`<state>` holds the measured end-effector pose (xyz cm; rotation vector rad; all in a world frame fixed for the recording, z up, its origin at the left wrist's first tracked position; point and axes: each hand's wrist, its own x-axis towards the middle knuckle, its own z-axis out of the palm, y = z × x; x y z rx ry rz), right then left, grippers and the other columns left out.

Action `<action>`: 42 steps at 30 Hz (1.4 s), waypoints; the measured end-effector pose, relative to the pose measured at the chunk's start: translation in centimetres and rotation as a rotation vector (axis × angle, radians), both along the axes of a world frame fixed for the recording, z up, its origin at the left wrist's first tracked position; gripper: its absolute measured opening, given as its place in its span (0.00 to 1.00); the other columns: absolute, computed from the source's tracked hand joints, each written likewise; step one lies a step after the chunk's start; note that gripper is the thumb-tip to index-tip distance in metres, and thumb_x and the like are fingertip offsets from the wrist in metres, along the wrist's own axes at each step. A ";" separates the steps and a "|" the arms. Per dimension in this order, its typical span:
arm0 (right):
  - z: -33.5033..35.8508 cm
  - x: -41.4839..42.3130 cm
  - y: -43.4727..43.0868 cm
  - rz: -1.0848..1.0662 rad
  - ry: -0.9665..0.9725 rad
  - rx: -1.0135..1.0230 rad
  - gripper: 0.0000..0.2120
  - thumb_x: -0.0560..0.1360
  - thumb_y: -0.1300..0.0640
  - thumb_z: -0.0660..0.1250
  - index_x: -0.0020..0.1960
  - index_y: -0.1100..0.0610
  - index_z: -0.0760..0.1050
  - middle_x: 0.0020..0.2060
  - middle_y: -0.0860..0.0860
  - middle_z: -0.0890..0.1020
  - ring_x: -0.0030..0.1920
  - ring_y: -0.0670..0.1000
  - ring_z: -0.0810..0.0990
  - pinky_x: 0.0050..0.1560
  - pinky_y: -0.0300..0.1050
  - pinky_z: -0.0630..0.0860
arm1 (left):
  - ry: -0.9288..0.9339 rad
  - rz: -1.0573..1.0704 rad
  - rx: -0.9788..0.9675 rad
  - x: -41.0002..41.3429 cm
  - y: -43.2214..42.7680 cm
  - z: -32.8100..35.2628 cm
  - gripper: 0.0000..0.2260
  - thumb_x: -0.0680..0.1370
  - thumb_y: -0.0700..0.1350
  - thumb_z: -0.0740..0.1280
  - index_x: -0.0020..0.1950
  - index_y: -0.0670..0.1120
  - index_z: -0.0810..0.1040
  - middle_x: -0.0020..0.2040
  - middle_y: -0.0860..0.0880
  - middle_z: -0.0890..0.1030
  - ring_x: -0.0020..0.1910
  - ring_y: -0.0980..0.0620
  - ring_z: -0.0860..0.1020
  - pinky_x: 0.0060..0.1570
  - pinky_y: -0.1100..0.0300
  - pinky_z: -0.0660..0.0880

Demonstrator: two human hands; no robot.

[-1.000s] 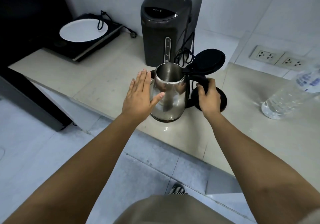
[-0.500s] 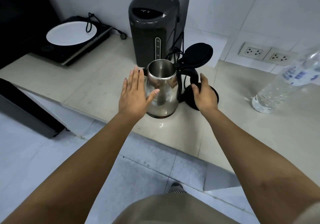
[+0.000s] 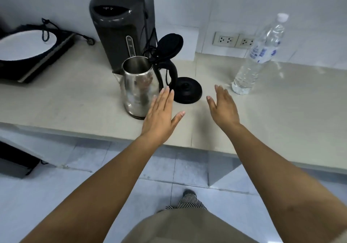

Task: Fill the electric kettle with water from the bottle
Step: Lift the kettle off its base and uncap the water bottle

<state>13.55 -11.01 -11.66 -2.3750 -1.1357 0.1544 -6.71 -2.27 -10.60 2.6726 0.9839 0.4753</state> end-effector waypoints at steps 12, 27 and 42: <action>3.2 9.4 -5.9 -0.302 -0.086 0.196 0.27 0.80 0.48 0.60 0.75 0.60 0.61 0.73 0.55 0.68 0.73 0.57 0.64 0.72 0.50 0.61 | 0.018 -0.192 -0.113 13.3 -2.9 0.4 0.33 0.82 0.61 0.54 0.80 0.44 0.51 0.80 0.46 0.52 0.78 0.50 0.49 0.76 0.56 0.45; 9.6 24.5 -0.2 -0.174 -0.068 0.429 0.28 0.81 0.43 0.58 0.76 0.55 0.59 0.74 0.50 0.66 0.74 0.50 0.63 0.68 0.41 0.61 | -0.153 -0.090 -0.229 31.7 -1.2 0.8 0.37 0.80 0.60 0.60 0.80 0.43 0.48 0.80 0.46 0.52 0.78 0.50 0.51 0.75 0.57 0.50; 11.6 27.2 3.5 -0.052 0.092 0.562 0.16 0.80 0.45 0.61 0.59 0.57 0.72 0.39 0.41 0.76 0.41 0.44 0.74 0.41 0.39 0.69 | -0.443 0.005 -0.356 37.9 0.1 1.1 0.39 0.73 0.60 0.70 0.77 0.46 0.59 0.71 0.48 0.70 0.69 0.48 0.69 0.64 0.52 0.70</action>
